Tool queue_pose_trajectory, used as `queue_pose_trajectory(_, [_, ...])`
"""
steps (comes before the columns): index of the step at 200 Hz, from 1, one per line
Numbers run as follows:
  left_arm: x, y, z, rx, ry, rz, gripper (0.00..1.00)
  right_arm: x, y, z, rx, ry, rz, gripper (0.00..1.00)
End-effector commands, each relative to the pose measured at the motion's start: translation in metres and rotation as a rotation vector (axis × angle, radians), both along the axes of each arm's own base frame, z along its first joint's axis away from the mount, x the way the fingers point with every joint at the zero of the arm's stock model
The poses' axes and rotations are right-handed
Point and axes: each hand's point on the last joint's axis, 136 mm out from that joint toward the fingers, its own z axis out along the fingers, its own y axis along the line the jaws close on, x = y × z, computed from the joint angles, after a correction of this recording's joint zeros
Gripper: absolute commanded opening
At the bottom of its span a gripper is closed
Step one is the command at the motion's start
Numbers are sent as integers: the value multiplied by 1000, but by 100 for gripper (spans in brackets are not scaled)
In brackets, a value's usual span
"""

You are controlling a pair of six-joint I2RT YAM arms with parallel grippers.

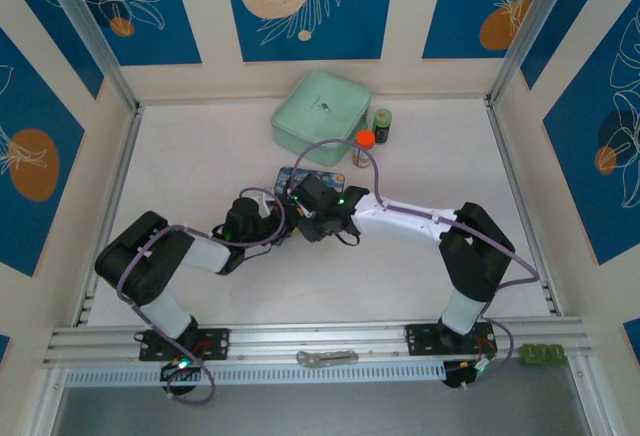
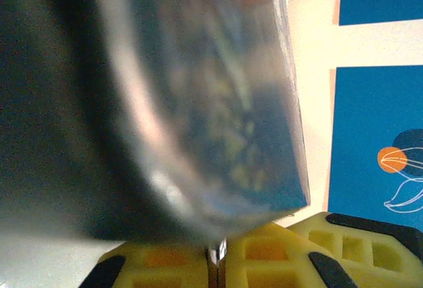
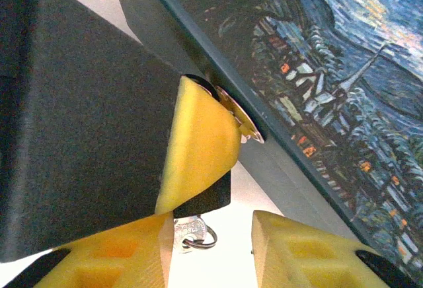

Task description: Unlock the padlock with the key

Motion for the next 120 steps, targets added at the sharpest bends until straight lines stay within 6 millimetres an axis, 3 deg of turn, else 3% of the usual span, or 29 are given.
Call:
queue_pose_trajectory(1, [10, -10, 32, -61, -87, -7, 0, -4, -3, 2, -26, -15, 29, 37])
queue_pose_trajectory(35, [12, -11, 32, -62, -81, -6, 0, -14, -1, 9, 26, -8, 53, 37])
queue_pose_trajectory(73, [12, -10, 32, -55, -72, -1, 0, -18, 0, 3, 13, -3, 65, 36])
queue_pose_trajectory(120, [11, -11, 36, -72, -67, -4, 0, -7, 3, 2, -18, -52, 55, 35])
